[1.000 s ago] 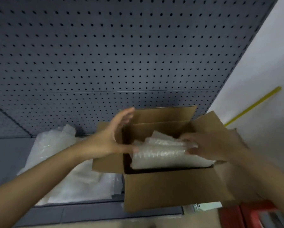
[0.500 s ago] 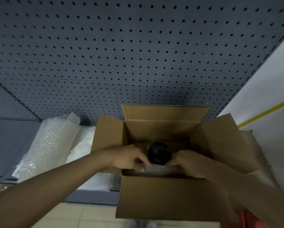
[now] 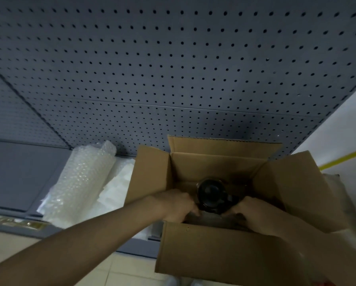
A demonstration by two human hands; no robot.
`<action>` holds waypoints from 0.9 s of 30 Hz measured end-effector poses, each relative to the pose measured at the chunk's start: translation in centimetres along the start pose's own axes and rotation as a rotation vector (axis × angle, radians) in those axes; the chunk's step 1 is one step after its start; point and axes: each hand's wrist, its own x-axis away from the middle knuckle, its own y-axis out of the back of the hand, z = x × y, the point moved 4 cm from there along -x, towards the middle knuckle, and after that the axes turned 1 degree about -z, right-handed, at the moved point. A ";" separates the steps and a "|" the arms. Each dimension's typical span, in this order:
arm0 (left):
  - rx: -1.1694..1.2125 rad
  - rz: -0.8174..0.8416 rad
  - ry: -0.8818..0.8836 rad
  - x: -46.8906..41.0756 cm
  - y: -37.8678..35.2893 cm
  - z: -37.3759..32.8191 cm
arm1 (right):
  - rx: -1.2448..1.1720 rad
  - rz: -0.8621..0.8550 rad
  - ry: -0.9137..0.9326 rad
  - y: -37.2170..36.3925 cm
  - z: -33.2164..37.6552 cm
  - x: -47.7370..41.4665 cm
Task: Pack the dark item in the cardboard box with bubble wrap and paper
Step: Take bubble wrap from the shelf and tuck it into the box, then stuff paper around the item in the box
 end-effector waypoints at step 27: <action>0.036 -0.352 0.494 20.3 -6.3 28.1 | -0.413 -0.382 -0.374 -7.0 30.8 -16.4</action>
